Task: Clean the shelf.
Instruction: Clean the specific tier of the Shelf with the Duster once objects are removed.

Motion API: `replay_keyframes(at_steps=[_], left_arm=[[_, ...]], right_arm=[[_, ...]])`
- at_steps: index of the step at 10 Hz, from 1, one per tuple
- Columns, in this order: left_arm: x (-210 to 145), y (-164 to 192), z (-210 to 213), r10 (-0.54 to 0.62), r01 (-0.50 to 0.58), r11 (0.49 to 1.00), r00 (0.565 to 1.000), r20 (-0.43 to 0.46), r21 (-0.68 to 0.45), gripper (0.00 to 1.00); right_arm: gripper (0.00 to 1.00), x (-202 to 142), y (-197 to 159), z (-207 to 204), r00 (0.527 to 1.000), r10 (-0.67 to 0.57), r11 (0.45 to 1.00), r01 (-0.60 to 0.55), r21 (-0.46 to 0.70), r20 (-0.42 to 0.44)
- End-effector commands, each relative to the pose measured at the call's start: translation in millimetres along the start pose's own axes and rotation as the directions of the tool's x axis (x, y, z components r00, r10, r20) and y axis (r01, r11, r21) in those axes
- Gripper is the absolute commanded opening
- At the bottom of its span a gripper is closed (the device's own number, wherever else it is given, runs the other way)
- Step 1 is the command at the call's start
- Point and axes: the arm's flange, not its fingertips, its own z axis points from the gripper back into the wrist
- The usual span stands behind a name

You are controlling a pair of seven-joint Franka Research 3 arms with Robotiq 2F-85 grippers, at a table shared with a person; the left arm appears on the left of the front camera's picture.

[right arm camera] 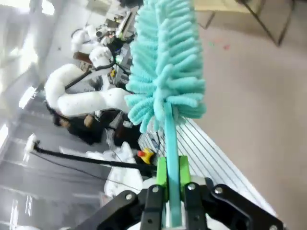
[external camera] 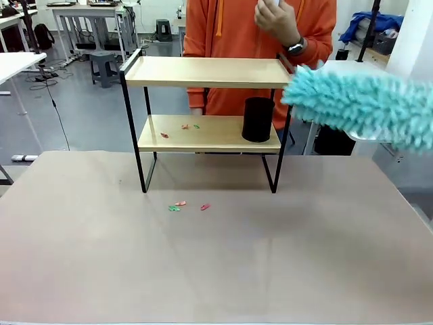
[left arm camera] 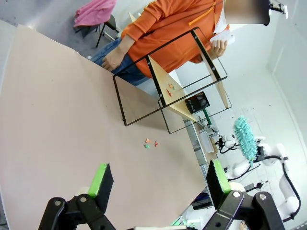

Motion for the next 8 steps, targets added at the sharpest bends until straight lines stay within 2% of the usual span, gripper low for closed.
replay_keyframes(at_steps=[1, 2, 3, 4, 5, 8], left_arm=[[-1, -2, -2, -0.019, 0.019, 1.000, 1.000, 0.018, -0.016, 1.00], [-1, -2, -2, -0.019, 0.019, 1.000, 1.000, 0.018, -0.016, 1.00], [-1, -2, -2, -0.019, 0.019, 1.000, 1.000, 0.018, -0.016, 1.00], [-1, -2, -2, -0.019, 0.019, 1.000, 1.000, 0.018, -0.016, 1.00], [-1, -2, -2, -0.019, 0.019, 1.000, 1.000, 0.018, -0.016, 1.00], [-1, -2, -2, -0.019, 0.019, 1.000, 1.000, 0.018, -0.016, 1.00]], right_arm=[[0.12, -29, -38, -11, 0.974, -0.212, 0.976, 0.206, 0.078, 0.083], [0.12, -42, -53, -15, 0.926, -0.372, 0.928, 0.369, 0.050, 0.062], [0.12, -39, -66, -15, 0.828, -0.542, 0.835, 0.550, -0.020, 0.146], [0.12, -25, -70, -11, 0.762, -0.545, 0.801, 0.596, -0.052, 0.349], [0.12, -61, -75, -9, 0.918, -0.387, 0.922, 0.387, 0.011, 0.093], [0.12, -61, -75, -9, 0.918, -0.387, 0.922, 0.387, 0.011, 0.093]])
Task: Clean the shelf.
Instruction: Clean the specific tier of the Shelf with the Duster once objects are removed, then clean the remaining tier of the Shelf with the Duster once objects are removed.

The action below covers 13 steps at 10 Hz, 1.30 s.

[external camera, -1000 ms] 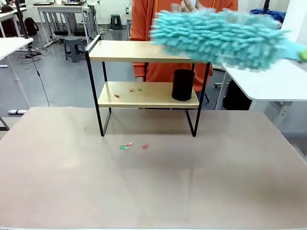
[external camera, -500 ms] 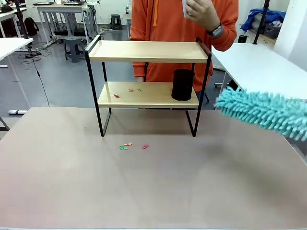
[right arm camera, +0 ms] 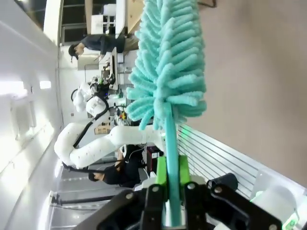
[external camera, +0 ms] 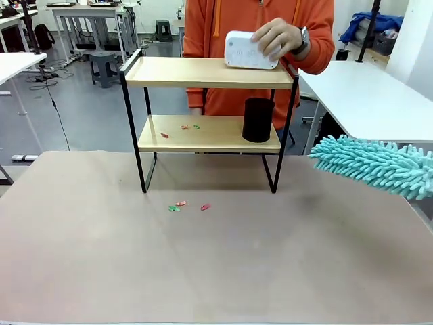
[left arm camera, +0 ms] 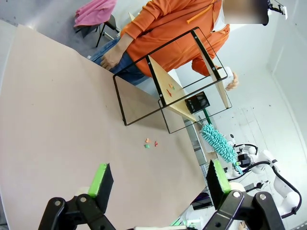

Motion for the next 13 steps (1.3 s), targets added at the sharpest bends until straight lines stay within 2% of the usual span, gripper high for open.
replay_keyframes(at_steps=[1, 13], left_arm=[[-0.6, -1.7, -2.0, -0.020, 0.020, 1.000, 1.000, 0.019, -0.016, 1.00], [-0.6, -1.7, -2.0, -0.020, 0.020, 1.000, 1.000, 0.019, -0.016, 1.00]], right_arm=[[0.12, -2.9, -1.2, 4.9, 0.999, 0.031, 0.999, -0.031, 0.010, -0.020], [0.12, -2.9, -1.2, 4.9, 0.999, 0.031, 0.999, -0.031, 0.010, -0.020]])
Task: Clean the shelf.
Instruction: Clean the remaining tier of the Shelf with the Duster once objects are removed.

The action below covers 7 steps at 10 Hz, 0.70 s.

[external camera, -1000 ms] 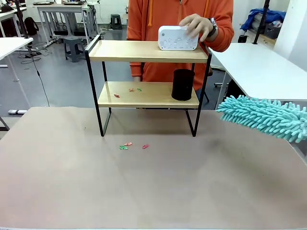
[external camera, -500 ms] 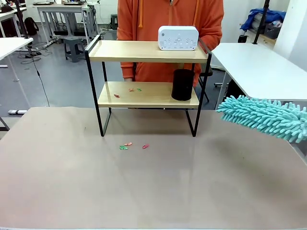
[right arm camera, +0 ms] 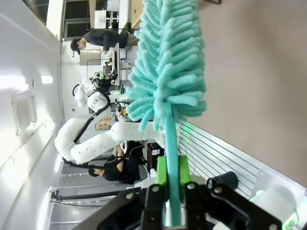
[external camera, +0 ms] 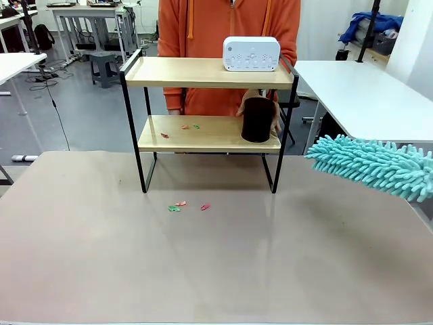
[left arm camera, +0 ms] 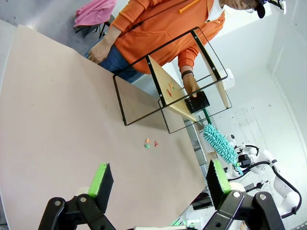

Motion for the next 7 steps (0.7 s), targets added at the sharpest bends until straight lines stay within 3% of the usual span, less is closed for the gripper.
replay_keyframes(at_steps=[1, 5, 7], left_arm=[[-1, -2, -2, -0.020, 0.020, 1.000, 1.000, 0.019, -0.016, 1.00], [-1, -2, -2, -0.020, 0.020, 1.000, 1.000, 0.019, -0.016, 1.00], [-1, -2, -2, -0.020, 0.020, 1.000, 1.000, 0.019, -0.016, 1.00]], right_arm=[[0.12, -1, -1, 5, 1.000, 0.018, 1.000, -0.018, -0.001, -0.009], [0.12, 0, 0, 0, 1.000, 0.000, 1.000, 0.000, 0.000, 0.000], [0.12, -4, 49, -19, 0.986, 0.145, 0.988, -0.141, -0.057, 0.084]])
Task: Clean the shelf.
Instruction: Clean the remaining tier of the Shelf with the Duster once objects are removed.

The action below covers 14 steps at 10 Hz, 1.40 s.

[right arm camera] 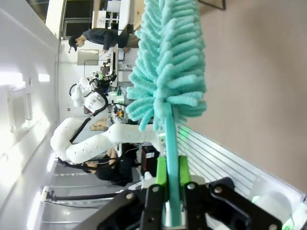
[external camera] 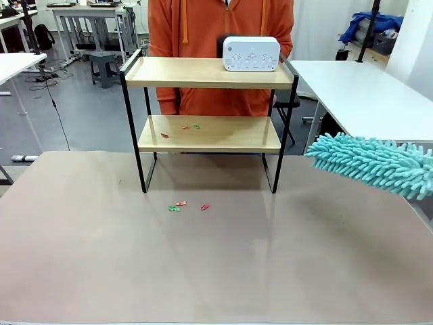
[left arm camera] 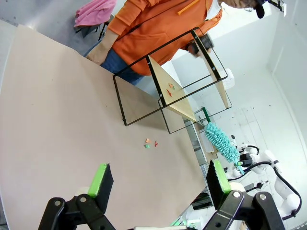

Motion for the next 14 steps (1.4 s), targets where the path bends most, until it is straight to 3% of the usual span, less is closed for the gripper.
replay_keyframes(at_steps=[1, 2, 4, 5, 6, 7, 8, 9, 12, 14], left_arm=[[-1, -2, -2, -0.020, 0.020, 1.000, 1.000, 0.019, -0.016, 1.00], [-1, -2, -2, -0.020, 0.020, 1.000, 1.000, 0.019, -0.016, 1.00], [-1, -2, -2, -0.020, 0.020, 1.000, 1.000, 0.019, -0.016, 1.00], [-1, -2, -2, -0.020, 0.020, 1.000, 1.000, 0.019, -0.016, 1.00], [-1, -2, -2, -0.020, 0.020, 1.000, 1.000, 0.019, -0.016, 1.00], [-1, -2, -2, -0.020, 0.020, 1.000, 1.000, 0.019, -0.016, 1.00], [-1, -2, -2, -0.020, 0.020, 1.000, 1.000, 0.019, -0.016, 1.00], [-1, -2, -2, -0.020, 0.020, 1.000, 1.000, 0.019, -0.016, 1.00], [-1, -2, -2, -0.020, 0.020, 1.000, 1.000, 0.019, -0.016, 1.00], [-1, -2, -2, -0.020, 0.020, 1.000, 1.000, 0.019, -0.016, 1.00]], right_arm=[[0.12, -7, 60, -35, 0.983, 0.184, 0.981, -0.185, -0.053, -0.025], [0.12, -6, 89, -63, 0.956, 0.268, 0.954, -0.281, -0.109, -0.121], [0.12, 4, 123, -119, 0.915, 0.362, 0.903, -0.392, -0.177, -0.180], [0.12, 9, 132, -145, 0.910, 0.382, 0.887, -0.411, -0.211, -0.163], [0.12, 11, 133, -154, 0.909, 0.362, 0.875, -0.408, -0.262, -0.206], [0.12, -1, 139, -119, 0.904, 0.373, 0.894, -0.411, -0.180, -0.210], [0.12, 6, 149, -141, 0.891, 0.393, 0.871, -0.440, -0.218, -0.226], [0.12, 10, 146, -132, 0.926, 0.334, 0.866, -0.374, -0.331, -0.174], [0.12, 74, 159, -194, 0.902, 0.425, 0.845, -0.427, -0.321, -0.081], [0.12, 105, 148, -224, 0.928, 0.370, 0.861, -0.361, -0.360, -0.047]])
